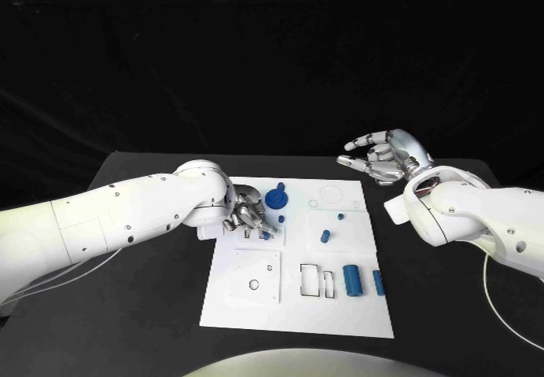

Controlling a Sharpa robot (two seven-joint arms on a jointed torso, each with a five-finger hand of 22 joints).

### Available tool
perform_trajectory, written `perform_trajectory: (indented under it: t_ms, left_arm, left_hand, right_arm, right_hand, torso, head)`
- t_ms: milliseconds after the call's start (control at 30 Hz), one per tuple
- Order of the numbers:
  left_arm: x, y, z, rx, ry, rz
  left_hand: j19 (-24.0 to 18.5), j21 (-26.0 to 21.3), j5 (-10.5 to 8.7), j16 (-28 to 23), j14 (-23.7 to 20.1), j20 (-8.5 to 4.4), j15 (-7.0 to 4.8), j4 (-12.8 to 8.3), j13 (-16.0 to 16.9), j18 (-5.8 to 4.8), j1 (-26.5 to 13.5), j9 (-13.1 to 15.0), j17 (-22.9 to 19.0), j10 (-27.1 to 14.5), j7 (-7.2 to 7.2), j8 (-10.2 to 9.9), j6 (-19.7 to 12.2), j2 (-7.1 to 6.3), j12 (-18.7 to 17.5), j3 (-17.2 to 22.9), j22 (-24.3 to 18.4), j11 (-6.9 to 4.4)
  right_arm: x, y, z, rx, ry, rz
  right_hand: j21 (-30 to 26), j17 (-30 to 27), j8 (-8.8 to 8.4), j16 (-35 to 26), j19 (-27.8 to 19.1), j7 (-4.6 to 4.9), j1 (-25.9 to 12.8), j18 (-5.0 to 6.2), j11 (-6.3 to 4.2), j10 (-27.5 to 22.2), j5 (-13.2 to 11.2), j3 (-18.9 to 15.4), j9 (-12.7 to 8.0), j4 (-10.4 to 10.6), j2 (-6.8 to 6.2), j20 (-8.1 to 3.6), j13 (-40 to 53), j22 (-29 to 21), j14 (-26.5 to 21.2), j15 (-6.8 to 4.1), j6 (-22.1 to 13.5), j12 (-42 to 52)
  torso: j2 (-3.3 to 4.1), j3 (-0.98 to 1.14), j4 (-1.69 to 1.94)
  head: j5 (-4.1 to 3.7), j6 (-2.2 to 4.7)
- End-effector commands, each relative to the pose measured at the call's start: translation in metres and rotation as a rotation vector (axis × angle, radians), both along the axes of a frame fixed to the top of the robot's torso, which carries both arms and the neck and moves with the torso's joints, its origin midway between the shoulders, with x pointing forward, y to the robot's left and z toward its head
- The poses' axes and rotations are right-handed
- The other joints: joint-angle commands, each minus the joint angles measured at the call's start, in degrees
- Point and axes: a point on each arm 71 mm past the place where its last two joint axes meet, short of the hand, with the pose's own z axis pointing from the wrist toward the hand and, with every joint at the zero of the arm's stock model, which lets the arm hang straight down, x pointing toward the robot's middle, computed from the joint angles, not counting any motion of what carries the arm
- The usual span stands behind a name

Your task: Assemble the parts on the task board

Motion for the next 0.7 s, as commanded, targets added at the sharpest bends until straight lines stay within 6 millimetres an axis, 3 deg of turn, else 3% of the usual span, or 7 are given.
perform_trajectory:
  t_ms: [33, 133, 200, 300, 333, 367, 700]
  left_arm:
    - [-0.002, -0.002, 0.000, -0.033, 0.029, 0.012]
    - [-0.002, -0.002, 0.000, -0.068, 0.049, 0.038]
    - [-0.002, -0.001, 0.000, -0.091, 0.063, 0.058]
    - [-0.001, 0.001, 0.000, -0.125, 0.083, 0.090]
    - [-0.001, 0.002, 0.000, -0.128, 0.084, 0.093]
    - [-0.001, 0.003, 0.000, -0.139, 0.090, 0.104]
    - [-0.002, 0.012, 0.004, -0.179, 0.088, 0.156]
  left_hand:
    - [0.2, 0.3, 0.12, -0.2, 2.1, -0.43, -0.49, 0.0, -0.2, -1.01, 1.4, 0.4, 4.2, 0.0, -0.35, 0.4, -0.3, 0.35, 0.0, 1.1, 0.1, -0.45]
    - [0.2, 0.3, -0.09, -0.2, 2.1, -0.65, -0.86, -0.6, -1.2, -1.04, 5.6, 1.2, 4.1, -0.7, -0.62, 0.3, -1.1, 1.13, -0.5, 5.3, 0.3, -0.75]
    - [0.2, 0.3, -0.37, -0.2, 2.0, -0.75, -0.80, -0.3, -1.6, -1.05, 7.3, 1.8, 4.1, -0.8, -0.57, 0.3, -1.5, 0.40, -0.7, 9.0, 0.4, -0.74]
    - [0.1, 0.4, -0.92, -0.3, 2.0, -0.75, -0.58, -0.2, -2.1, -1.06, 8.2, 3.1, 4.1, -0.9, -0.20, 0.4, -2.0, -2.07, -0.9, 18.1, 0.5, -0.65]
    - [0.1, 0.4, -0.91, -0.3, 2.0, -0.74, -0.56, -0.2, -2.2, -1.06, 8.1, 3.2, 4.1, -0.9, -0.24, 0.5, -2.0, -2.22, -0.9, 18.6, 0.5, -0.63]
    - [0.1, 0.4, -1.00, -0.3, 2.0, -0.64, -0.45, -0.5, -2.5, -1.06, 6.6, 4.1, 4.1, -0.7, -0.18, 0.7, -2.1, -4.34, -0.8, 23.8, 0.5, -0.45]
    - [0.1, 0.4, -1.05, -0.1, 2.2, -0.68, -0.60, -2.6, -2.4, -1.05, 4.4, 5.6, 4.4, 0.0, -0.29, 1.1, -2.0, -6.45, -0.4, 30.3, 0.6, -0.53]
  right_arm:
    - [0.000, 0.001, 0.000, -0.003, 0.000, 0.004]
    - [0.000, 0.001, 0.000, -0.003, 0.000, 0.005]
    - [0.001, 0.001, 0.000, -0.003, 0.000, 0.005]
    - [0.001, 0.001, -0.001, -0.004, 0.001, 0.005]
    - [0.001, 0.001, -0.001, -0.004, 0.001, 0.005]
    - [0.001, 0.001, -0.001, -0.004, 0.001, 0.005]
    - [0.001, 0.001, -0.001, -0.004, 0.001, 0.004]
  right_hand:
    - [-0.2, 3.9, 0.38, -0.3, -0.3, -0.02, -0.1, 0.90, -0.04, -0.3, 0.0, -0.3, -0.1, -0.1, 0.64, 0.01, 2.4, 4.6, 3.2, -0.25, -0.3, -0.2]
    - [-0.2, 3.9, 0.49, -0.3, -0.2, -0.04, -0.1, 0.89, -0.05, -0.2, -0.1, -0.3, -0.1, -0.1, 0.77, 0.00, 2.5, 4.6, 3.3, -0.26, -0.3, -0.2]
    - [-0.2, 3.9, 0.49, -0.3, -0.2, -0.04, -0.1, 0.89, -0.05, -0.2, -0.1, -0.3, -0.1, -0.1, 0.77, 0.00, 2.5, 4.6, 3.3, -0.26, -0.3, -0.2]
    - [-0.2, 3.9, 0.49, -0.3, -0.2, -0.04, -0.1, 0.89, -0.05, -0.2, -0.1, -0.3, -0.1, -0.1, 0.77, 0.00, 2.5, 4.6, 3.3, -0.26, -0.3, -0.2]
    - [-0.2, 3.9, 0.49, -0.3, -0.2, -0.04, -0.1, 0.89, -0.05, -0.2, -0.1, -0.3, -0.1, -0.1, 0.77, 0.00, 2.5, 4.6, 3.3, -0.26, -0.3, -0.2]
    - [-0.2, 3.9, 0.49, -0.3, -0.2, -0.04, -0.1, 0.89, -0.05, -0.2, -0.1, -0.3, -0.1, -0.1, 0.77, 0.00, 2.5, 4.6, 3.3, -0.26, -0.3, -0.2]
    - [-0.2, 3.9, 0.49, -0.3, -0.2, -0.04, -0.1, 0.89, -0.05, -0.2, -0.1, -0.3, -0.1, -0.1, 0.77, 0.00, 2.5, 4.6, 3.3, -0.26, -0.3, -0.2]
  torso:
    - [-0.01, 0.01, -0.01]
    - [0.01, 0.01, 0.01]
    - [0.05, 0.03, 0.01]
    - [0.05, 0.02, 0.00]
    - [0.04, 0.02, 0.00]
    - [0.03, 0.02, 0.02]
    - [0.01, 0.03, 0.03]
  head:
    - [0.02, -0.03]
    - [0.00, -0.08]
    - [-0.03, -0.04]
    - [-0.07, -0.08]
    - [-0.09, -0.09]
    - [-0.11, -0.12]
    - [-0.05, -0.13]
